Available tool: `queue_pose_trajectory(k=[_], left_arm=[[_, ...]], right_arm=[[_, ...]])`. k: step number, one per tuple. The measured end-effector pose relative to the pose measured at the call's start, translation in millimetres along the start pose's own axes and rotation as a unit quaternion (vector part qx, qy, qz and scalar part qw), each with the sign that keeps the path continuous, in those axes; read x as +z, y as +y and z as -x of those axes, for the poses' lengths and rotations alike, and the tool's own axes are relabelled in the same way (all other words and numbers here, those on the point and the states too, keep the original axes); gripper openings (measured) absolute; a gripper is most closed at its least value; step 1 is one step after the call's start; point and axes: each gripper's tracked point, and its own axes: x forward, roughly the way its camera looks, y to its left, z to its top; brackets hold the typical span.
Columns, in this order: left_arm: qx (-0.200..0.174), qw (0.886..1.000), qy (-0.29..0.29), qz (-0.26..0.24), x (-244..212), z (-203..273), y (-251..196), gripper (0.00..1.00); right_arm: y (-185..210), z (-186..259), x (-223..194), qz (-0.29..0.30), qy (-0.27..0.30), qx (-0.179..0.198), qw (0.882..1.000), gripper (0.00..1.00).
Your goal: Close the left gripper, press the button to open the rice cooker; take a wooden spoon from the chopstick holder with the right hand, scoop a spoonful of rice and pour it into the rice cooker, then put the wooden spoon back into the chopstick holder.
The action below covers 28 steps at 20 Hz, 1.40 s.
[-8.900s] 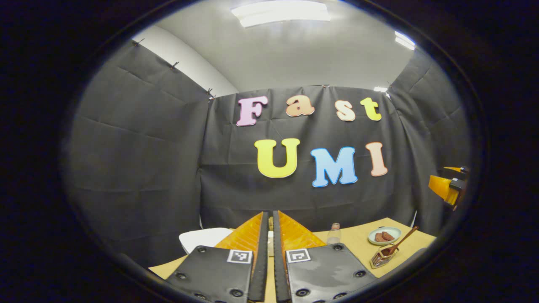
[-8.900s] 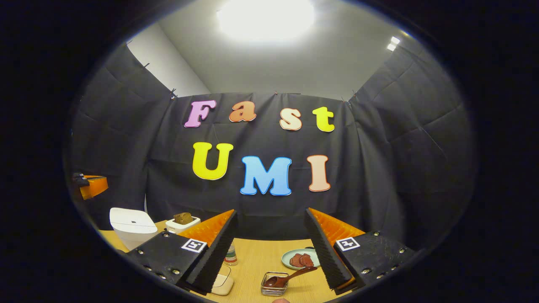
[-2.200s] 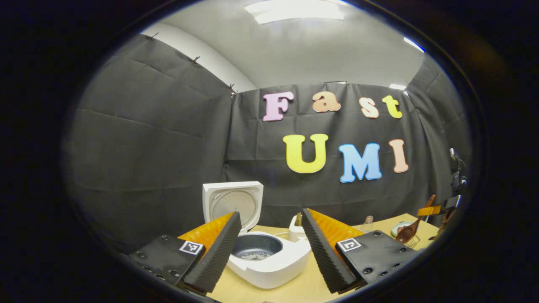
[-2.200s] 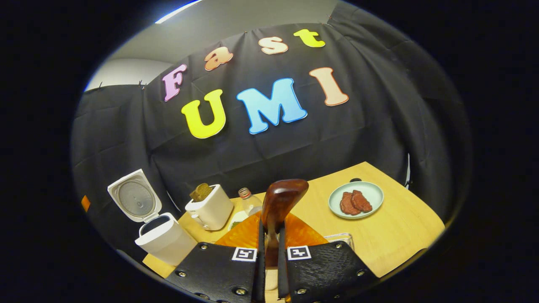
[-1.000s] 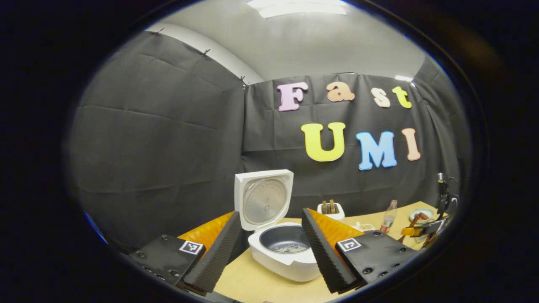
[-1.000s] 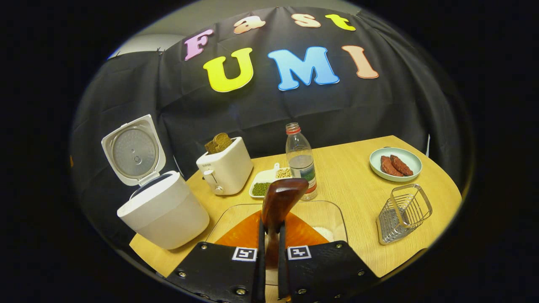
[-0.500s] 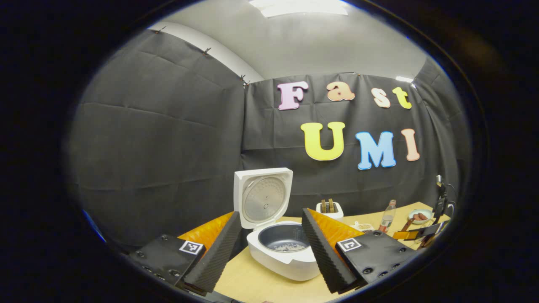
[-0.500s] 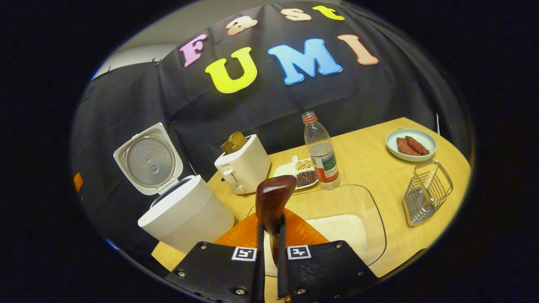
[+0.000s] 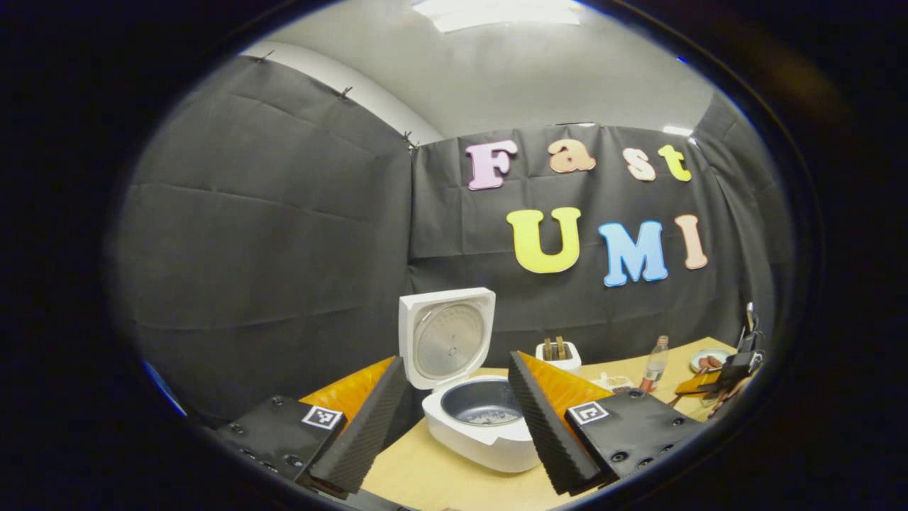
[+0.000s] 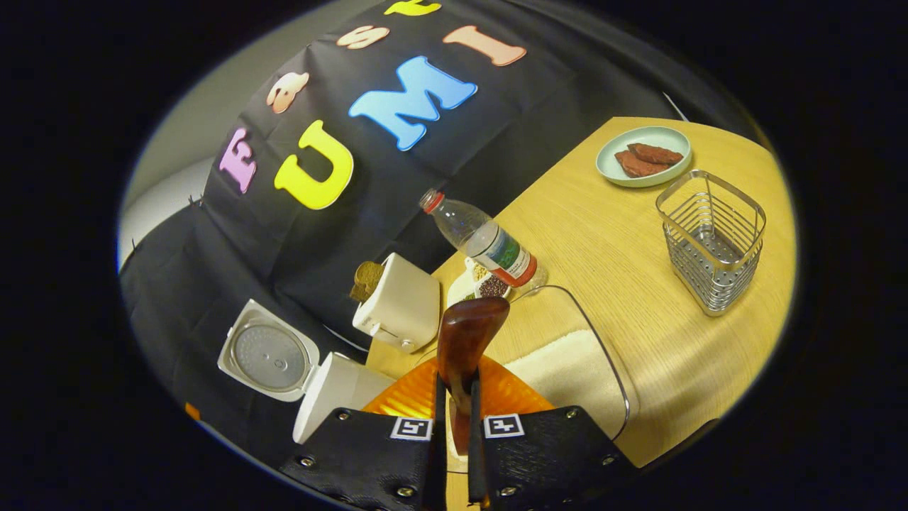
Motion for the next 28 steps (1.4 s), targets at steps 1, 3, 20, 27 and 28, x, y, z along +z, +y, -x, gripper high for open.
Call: queue_pose_trajectory(k=[1,3,20,27,28], left_arm=[[0.0,1.0,-0.001,0.0,1.6,0.5,-0.1,0.99],[0.001,1.0,-0.005,-0.001,3.5,0.8,-1.5,0.99],[0.012,1.0,0.008,0.026,-18.2,13.7,7.9,0.99],[0.036,0.999,0.019,0.034,-30.6,17.5,26.8,0.99],[0.042,0.998,0.02,0.035,-33.8,20.7,37.6,0.99]], right_arm=[[-2.2,0.4,4.4,-0.019,-0.002,0.001,1.0,0.12],[-3.4,2.1,16.3,-0.055,-0.01,0.006,0.998,0.12],[118.5,3.0,51.5,-0.123,0.001,0.117,0.986,0.12],[197.3,-22.8,26.5,-0.067,0.027,0.151,0.986,0.12],[207.8,-28.2,20.2,-0.061,0.033,0.157,0.985,0.12]])
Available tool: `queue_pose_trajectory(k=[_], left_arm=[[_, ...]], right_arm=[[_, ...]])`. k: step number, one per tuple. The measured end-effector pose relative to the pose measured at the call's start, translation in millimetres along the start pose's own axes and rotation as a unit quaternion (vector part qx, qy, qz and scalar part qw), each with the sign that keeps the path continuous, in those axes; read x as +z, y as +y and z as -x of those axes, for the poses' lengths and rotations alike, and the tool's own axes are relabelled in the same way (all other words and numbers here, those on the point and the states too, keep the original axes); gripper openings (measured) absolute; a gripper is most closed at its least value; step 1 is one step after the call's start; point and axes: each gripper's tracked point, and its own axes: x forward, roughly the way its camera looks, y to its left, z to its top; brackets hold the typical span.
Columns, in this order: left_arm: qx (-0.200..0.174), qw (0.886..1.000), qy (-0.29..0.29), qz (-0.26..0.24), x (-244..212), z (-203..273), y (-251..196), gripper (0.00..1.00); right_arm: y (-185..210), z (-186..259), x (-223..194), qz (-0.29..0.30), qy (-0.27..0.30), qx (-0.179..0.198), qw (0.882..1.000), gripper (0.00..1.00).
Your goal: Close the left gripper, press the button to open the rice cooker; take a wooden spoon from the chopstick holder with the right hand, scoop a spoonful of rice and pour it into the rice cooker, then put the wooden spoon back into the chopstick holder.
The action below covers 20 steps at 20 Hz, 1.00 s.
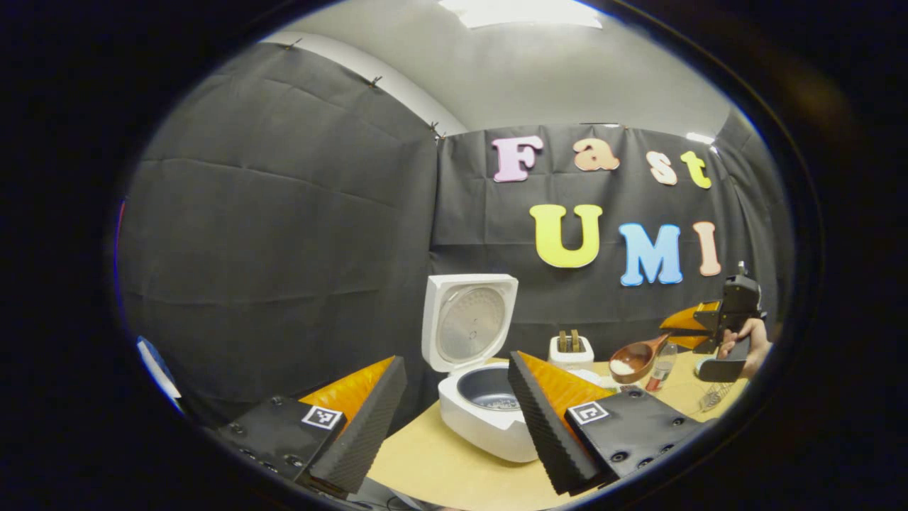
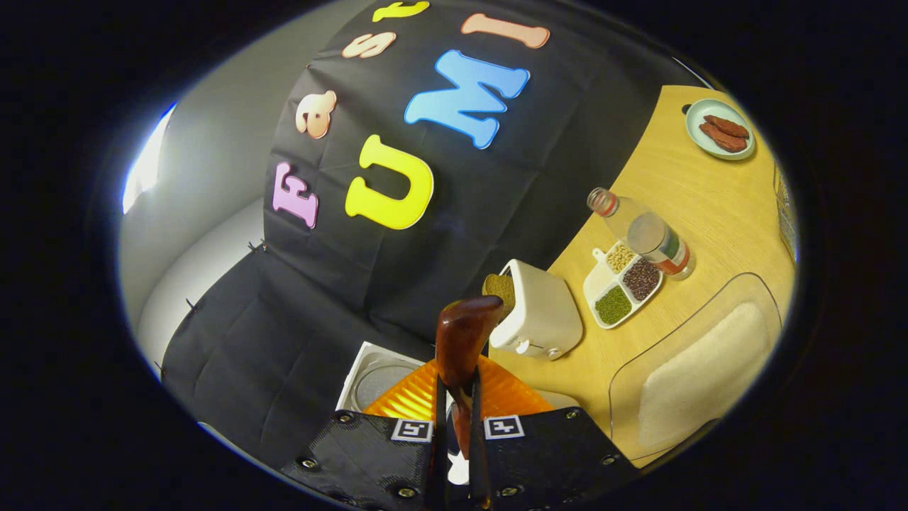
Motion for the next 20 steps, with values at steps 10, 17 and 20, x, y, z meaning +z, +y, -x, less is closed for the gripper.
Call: queue_pose_trajectory(k=[10,17,20], left_arm=[[0.065,0.998,0.018,0.003,-12.7,23.3,58.7,1.0],[0.098,0.995,0.029,0.005,-13.7,46.8,80.3,0.98],[0.111,0.994,0.015,-0.008,-2.1,58.1,83.1,0.99]], right_arm=[[56.8,-70.6,-76.1,0.07,0.055,0.043,0.995,0.12],[70.3,-121.6,-144.8,0.165,0.086,0.058,0.981,0.12],[66.2,-139.1,-167.1,0.244,0.097,0.052,0.963,0.12]])
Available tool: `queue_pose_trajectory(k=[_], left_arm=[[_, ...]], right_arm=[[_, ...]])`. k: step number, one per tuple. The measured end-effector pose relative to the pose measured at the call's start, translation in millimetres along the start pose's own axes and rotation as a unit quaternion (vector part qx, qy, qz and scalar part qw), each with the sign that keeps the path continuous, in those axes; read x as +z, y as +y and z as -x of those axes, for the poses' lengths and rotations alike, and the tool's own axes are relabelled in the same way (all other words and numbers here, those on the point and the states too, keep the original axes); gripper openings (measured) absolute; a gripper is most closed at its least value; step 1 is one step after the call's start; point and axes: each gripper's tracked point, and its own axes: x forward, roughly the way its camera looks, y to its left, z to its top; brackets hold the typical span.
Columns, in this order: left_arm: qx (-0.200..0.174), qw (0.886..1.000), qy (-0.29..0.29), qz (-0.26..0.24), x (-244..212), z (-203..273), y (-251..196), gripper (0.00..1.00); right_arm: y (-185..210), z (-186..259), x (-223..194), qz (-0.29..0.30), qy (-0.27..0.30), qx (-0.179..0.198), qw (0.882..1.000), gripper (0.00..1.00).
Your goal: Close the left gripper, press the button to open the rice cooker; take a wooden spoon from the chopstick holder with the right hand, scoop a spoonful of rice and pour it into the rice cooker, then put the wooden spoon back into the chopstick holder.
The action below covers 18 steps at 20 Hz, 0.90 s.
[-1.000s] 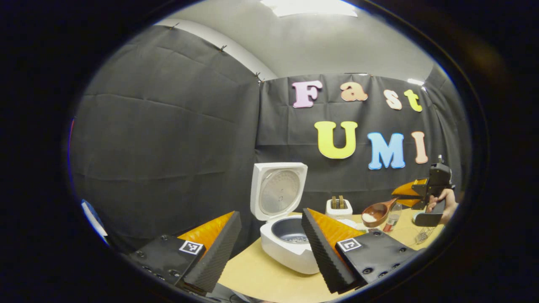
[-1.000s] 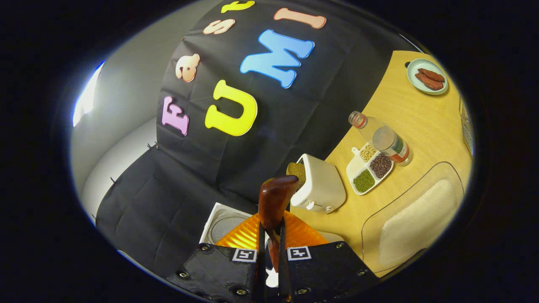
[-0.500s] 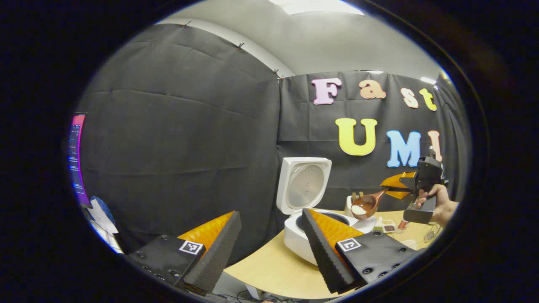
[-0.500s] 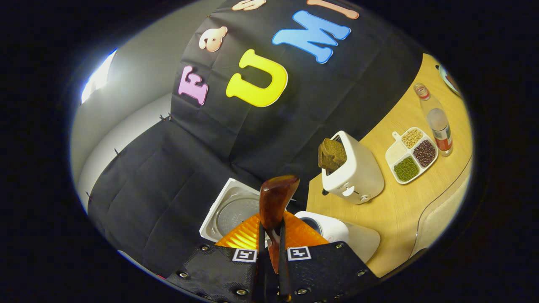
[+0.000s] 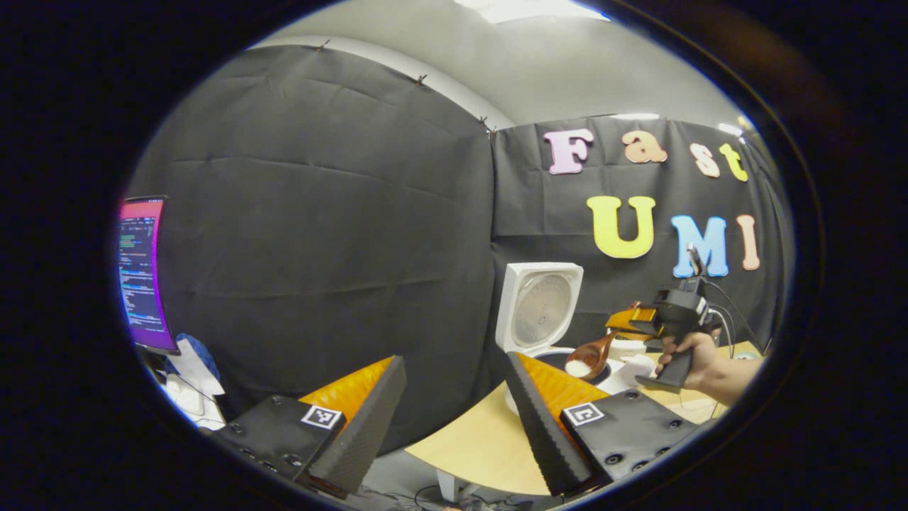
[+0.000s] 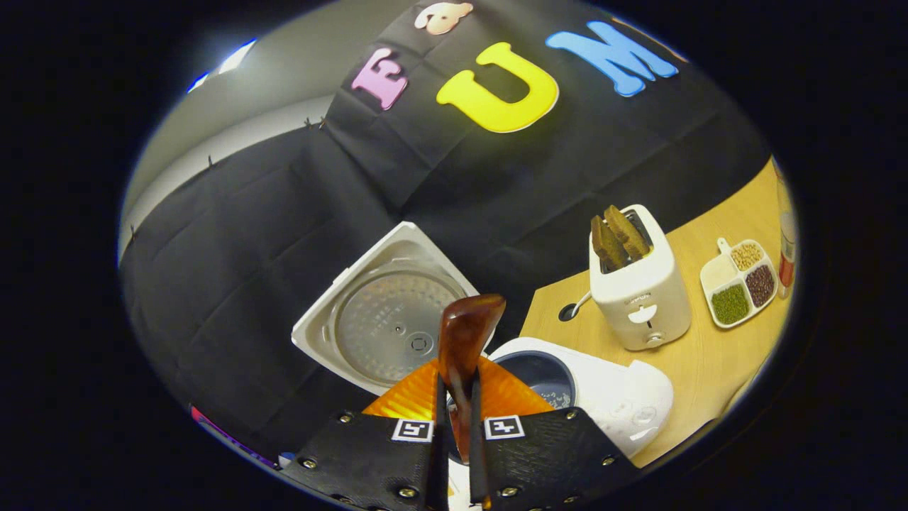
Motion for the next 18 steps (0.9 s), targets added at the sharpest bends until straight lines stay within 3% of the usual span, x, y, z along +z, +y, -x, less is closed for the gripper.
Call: queue_pose_trajectory(k=[3,5,11,15,17,18], left_arm=[[0.014,1.0,0.002,-0.004,-0.2,-0.4,0.8,0.98],[0.023,1.0,-0.005,-0.003,3.1,-0.6,3.9,0.99],[0.033,0.999,-0.009,0.003,2.9,1.5,8.5,0.99],[0.029,0.999,-0.007,0.009,1.4,1.5,8.0,0.99],[0.029,1.0,-0.008,0.008,0.7,1.9,8.9,0.99],[0.027,1.0,-0.008,0.008,0.8,2.7,7.8,0.99]], right_arm=[[10.5,-10.3,-12.6,0.107,0.01,-0.002,0.994,0.12],[21.6,-13.4,-17.8,0.18,0.015,0.005,0.984,0.11],[43.9,-17.9,-16.4,0.358,0.0,0.009,0.934,0.11],[43.4,-15.9,-13.0,0.452,-0.015,0.003,0.892,0.12],[41.0,-14.0,-9.3,0.475,-0.022,-0.005,0.88,0.12],[41.3,-12.0,-7.9,0.472,-0.022,-0.006,0.881,0.12]])
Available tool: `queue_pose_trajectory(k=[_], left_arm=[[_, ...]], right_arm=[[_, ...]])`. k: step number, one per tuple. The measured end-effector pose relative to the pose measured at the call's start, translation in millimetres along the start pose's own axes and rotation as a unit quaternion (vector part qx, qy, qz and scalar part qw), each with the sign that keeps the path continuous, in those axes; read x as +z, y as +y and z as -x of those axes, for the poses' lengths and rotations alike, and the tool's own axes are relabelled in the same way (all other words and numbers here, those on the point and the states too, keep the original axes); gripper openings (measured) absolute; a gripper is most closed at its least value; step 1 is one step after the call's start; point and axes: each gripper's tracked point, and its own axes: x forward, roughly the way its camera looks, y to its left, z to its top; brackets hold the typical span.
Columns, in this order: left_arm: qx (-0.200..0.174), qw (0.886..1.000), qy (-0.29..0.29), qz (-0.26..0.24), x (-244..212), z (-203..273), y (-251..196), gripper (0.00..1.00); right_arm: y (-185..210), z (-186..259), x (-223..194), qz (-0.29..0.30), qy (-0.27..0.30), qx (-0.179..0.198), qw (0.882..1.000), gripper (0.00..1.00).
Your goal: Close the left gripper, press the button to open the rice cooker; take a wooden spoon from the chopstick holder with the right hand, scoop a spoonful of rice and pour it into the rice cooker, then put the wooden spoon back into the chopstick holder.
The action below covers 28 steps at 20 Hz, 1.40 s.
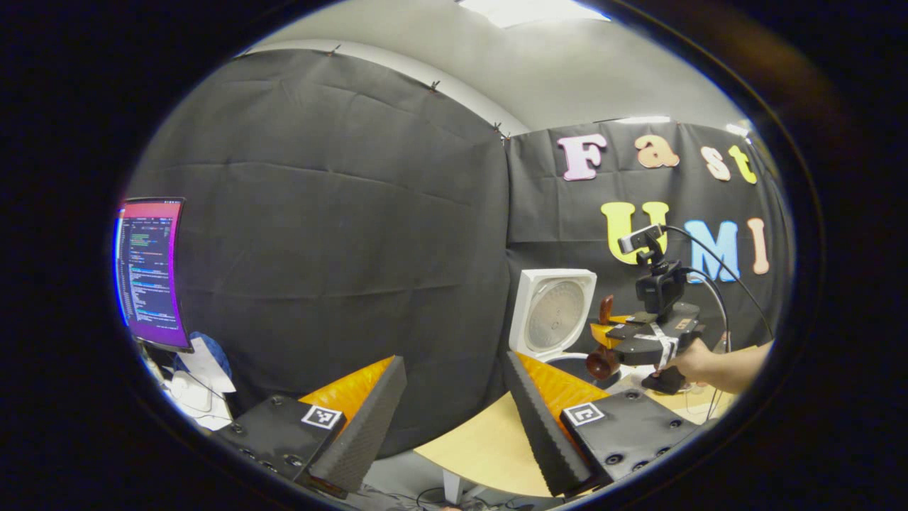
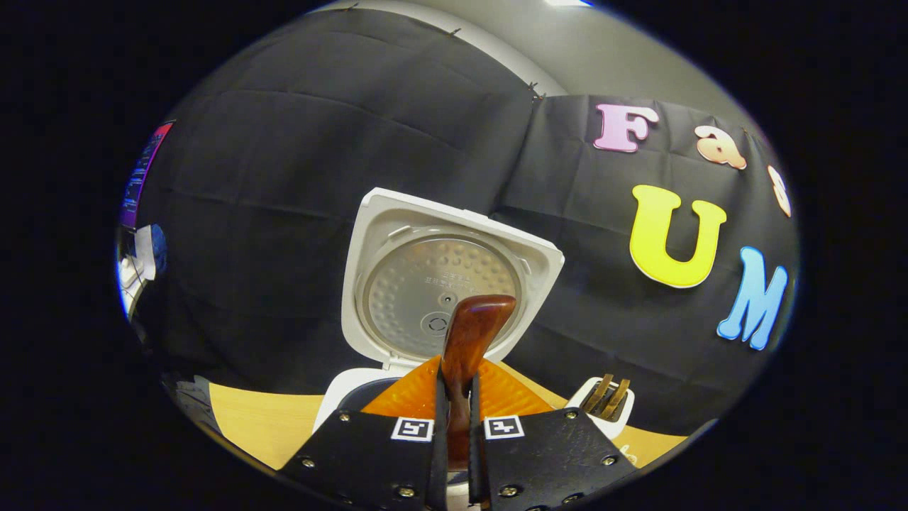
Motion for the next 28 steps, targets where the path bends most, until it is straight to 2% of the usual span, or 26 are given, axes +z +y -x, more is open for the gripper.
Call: queue_pose_trajectory(k=[1,3,5,7,12,18,21,28], left_arm=[[-0.002,1.0,-0.004,0.001,2.0,0.7,-0.4,0.99],[-0.006,1.0,-0.012,0.002,6.8,0.6,-2.1,0.99],[-0.011,1.0,-0.017,0.005,8.3,1.2,-3.7,0.99],[-0.018,1.0,-0.023,0.005,13.8,3.6,-5.7,0.98],[-0.029,0.999,-0.042,0.01,28.1,9.4,-9.0,0.99],[-0.055,0.997,-0.052,0.011,41.2,11.3,-35.4,0.99],[-0.073,0.995,-0.06,0.012,46.7,0.1,-70.3,0.99],[-0.121,0.989,-0.079,0.015,67.2,10.9,-128.8,0.97]], right_arm=[[0.7,1.5,-0.3,-0.015,0.002,0.001,1.0,0.12],[-0.9,7.6,4.6,-0.092,0.003,0.015,0.996,0.12],[-8.8,13.1,13.2,-0.191,0.001,0.022,0.981,0.12],[-27.6,23.3,21.6,-0.27,-0.003,0.015,0.963,0.12],[-68.4,64.2,26.9,-0.363,-0.018,-0.015,0.931,0.12],[-131.2,128.3,14.4,-0.406,-0.031,-0.069,0.911,0.12],[-165.5,164.0,-1.1,-0.407,-0.033,-0.099,0.908,0.12],[-233.8,244.1,-28.9,-0.395,-0.034,-0.165,0.903,0.12]])
